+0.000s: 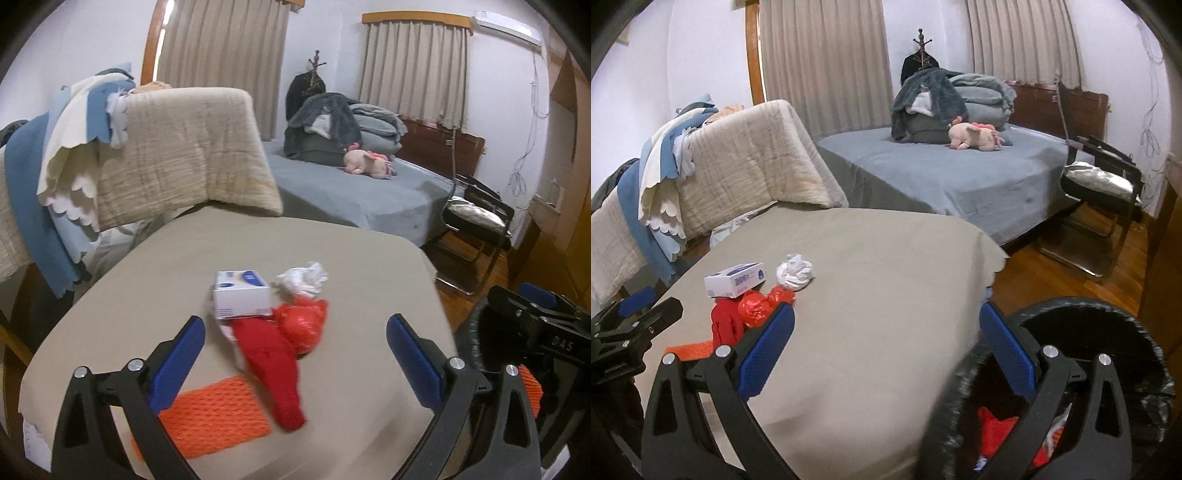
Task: Collect trash
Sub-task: 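Move both open grippers back over the table toward the remaining trash, then grasp the red sock with the left gripper while the right grasps the red plastic bag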
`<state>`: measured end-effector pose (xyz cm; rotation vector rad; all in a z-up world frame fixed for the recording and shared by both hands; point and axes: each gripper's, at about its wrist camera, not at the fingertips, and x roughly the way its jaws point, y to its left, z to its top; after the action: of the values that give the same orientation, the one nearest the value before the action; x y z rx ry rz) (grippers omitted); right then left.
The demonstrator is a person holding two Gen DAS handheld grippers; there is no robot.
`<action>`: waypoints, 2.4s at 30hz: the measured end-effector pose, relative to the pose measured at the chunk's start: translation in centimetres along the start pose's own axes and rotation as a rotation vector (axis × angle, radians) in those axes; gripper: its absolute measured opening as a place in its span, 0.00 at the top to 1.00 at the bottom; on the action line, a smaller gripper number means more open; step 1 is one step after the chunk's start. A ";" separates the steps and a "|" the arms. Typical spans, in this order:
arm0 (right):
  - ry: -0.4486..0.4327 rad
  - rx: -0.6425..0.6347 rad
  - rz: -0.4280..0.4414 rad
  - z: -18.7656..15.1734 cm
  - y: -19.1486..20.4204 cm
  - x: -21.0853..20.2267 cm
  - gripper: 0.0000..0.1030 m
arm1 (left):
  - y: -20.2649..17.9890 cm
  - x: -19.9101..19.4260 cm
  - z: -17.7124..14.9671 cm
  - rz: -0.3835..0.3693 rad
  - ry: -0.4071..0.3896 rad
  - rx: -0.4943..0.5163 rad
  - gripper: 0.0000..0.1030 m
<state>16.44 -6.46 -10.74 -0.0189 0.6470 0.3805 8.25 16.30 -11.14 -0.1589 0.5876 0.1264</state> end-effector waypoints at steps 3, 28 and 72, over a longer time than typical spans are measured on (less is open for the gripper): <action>0.017 -0.005 0.017 -0.1 1.4 1.7 0.05 | 1.5 0.5 -0.1 0.027 0.005 -0.010 0.06; 0.149 -0.106 0.148 -1.6 11.5 12.3 0.06 | 10.1 4.7 -1.9 0.125 0.074 -0.105 0.06; 0.191 -0.059 0.175 -2.9 4.5 9.6 0.61 | 1.6 8.6 -3.4 0.001 0.199 -0.094 0.52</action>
<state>20.20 0.58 -18.30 -0.0553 0.8289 0.5716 13.21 17.89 -18.92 -0.2640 0.7810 0.1402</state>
